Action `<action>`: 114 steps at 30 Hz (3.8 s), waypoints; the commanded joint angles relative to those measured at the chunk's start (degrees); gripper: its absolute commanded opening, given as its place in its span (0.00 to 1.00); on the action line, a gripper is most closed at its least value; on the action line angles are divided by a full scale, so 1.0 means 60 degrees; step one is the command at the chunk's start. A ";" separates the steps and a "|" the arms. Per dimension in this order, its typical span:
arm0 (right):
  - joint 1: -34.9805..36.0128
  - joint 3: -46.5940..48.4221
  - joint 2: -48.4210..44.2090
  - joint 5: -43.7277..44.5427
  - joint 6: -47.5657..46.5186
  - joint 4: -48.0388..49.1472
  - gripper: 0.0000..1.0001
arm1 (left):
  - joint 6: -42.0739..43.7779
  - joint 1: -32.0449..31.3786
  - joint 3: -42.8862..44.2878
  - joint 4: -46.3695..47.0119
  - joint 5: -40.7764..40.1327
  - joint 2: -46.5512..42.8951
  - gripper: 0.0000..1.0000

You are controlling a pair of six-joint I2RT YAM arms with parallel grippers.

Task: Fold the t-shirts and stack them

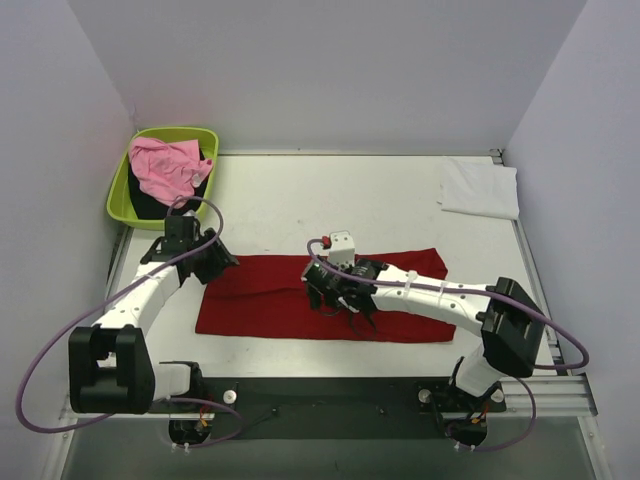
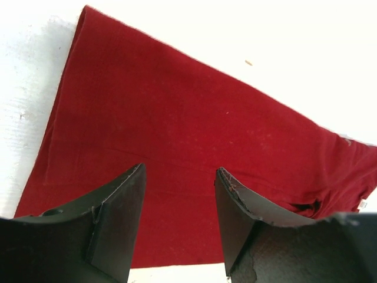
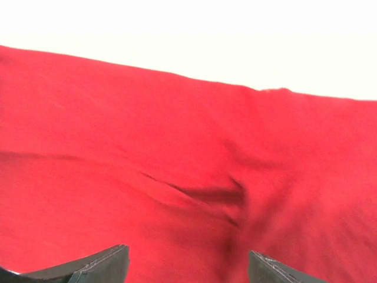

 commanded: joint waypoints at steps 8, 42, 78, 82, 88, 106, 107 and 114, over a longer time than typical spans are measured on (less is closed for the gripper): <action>-0.0442 0.3605 0.3294 -0.0645 -0.1436 0.0781 0.79 | 0.0661 0.0029 0.1091 -0.0631 -0.0651 0.0435 0.60; -0.0193 0.2642 0.4337 -0.1144 -0.1671 0.1162 0.76 | 0.0676 0.0308 0.0974 -0.0690 -0.0300 0.0509 0.60; -0.5832 -0.2588 -0.0294 -0.3209 -0.0909 0.5175 1.00 | 0.1467 0.0849 0.0506 -0.0265 0.1838 -0.1732 0.97; -0.6022 -0.2529 0.0146 -0.3312 -0.0748 0.5278 1.00 | 0.1496 0.0850 0.0505 -0.0236 0.1824 -0.1689 0.97; -0.6198 -0.2397 0.0776 -0.3399 -0.0733 0.5439 1.00 | 0.1496 0.0893 0.0564 -0.0323 0.1722 -0.1703 0.97; -0.6711 0.5356 0.6296 -0.6372 -0.0997 0.2689 1.00 | 0.1584 0.0923 0.0154 -0.0016 0.1882 -0.1630 0.97; -0.6726 0.5976 0.6937 -0.6591 -0.0968 0.2468 1.00 | 0.1599 0.0908 0.0125 -0.0001 0.1998 -0.1644 0.97; -0.7033 0.9114 0.8642 -0.7411 -0.0529 0.2011 1.00 | 0.1526 0.0908 0.0139 -0.0206 0.1853 -0.1279 0.97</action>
